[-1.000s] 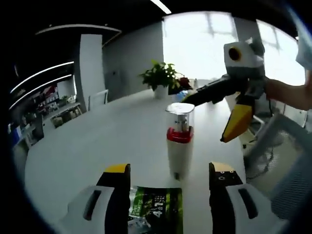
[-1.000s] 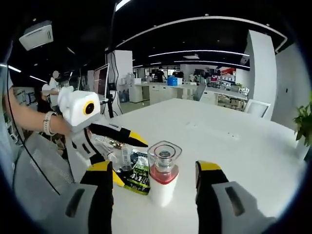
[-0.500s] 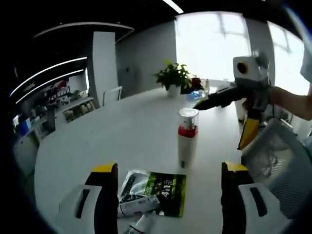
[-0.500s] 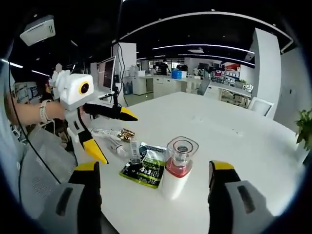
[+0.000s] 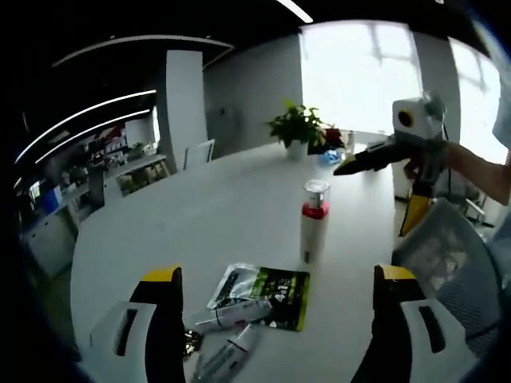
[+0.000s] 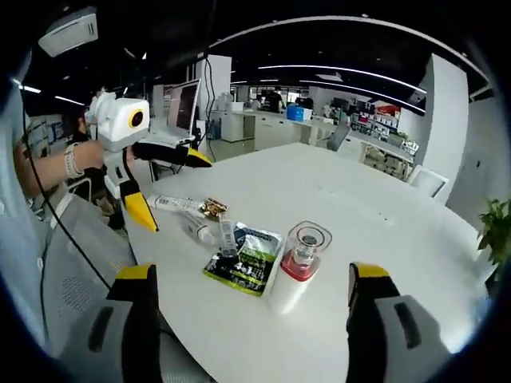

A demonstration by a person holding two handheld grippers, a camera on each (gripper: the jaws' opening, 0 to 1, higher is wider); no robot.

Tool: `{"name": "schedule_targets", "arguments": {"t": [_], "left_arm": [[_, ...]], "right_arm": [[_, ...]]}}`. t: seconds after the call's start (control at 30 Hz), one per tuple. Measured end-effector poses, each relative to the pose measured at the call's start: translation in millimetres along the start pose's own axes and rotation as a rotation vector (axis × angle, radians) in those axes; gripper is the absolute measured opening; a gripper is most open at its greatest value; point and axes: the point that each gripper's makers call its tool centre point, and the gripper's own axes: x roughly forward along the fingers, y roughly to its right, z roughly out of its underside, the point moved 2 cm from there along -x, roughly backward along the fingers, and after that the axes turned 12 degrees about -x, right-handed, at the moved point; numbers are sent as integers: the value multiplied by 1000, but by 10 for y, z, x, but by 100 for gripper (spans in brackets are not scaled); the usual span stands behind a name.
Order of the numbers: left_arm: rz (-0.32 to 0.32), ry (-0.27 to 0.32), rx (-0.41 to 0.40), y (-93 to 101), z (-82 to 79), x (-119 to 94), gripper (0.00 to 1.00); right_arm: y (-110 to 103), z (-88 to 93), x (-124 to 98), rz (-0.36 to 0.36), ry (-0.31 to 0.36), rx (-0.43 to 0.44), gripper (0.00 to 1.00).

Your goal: Arrange the skincare products in the storage area until every visible bottle or jar stands upright without overlapping.

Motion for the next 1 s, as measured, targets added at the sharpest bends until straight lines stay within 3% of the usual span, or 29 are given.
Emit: {"name": "schedule_targets", "arguments": {"t": [0.23, 0.33, 0.43, 0.63, 0.8, 1.0], "left_arm": [[-1, 7, -24, 0, 16, -171, 97], [-13, -16, -21, -25, 64, -218, 97], [-36, -44, 9, -73, 116, -261, 97], [-42, -61, 2, -180, 186, -318, 97], [-68, -35, -25, -312, 214, -378, 97], [-85, -49, -27, -429, 314, -397, 97]], "right_arm": [[-17, -28, -13, 11, 11, 14, 100], [-46, -36, -8, 2, 5, 10, 100], [-58, -82, 10, 10, 37, 6, 100], [-68, -41, 34, 18, 10, 1, 100], [-84, -27, 34, 25, 16, 16, 100], [-118, 16, 55, 19, -3, 34, 100]]}}
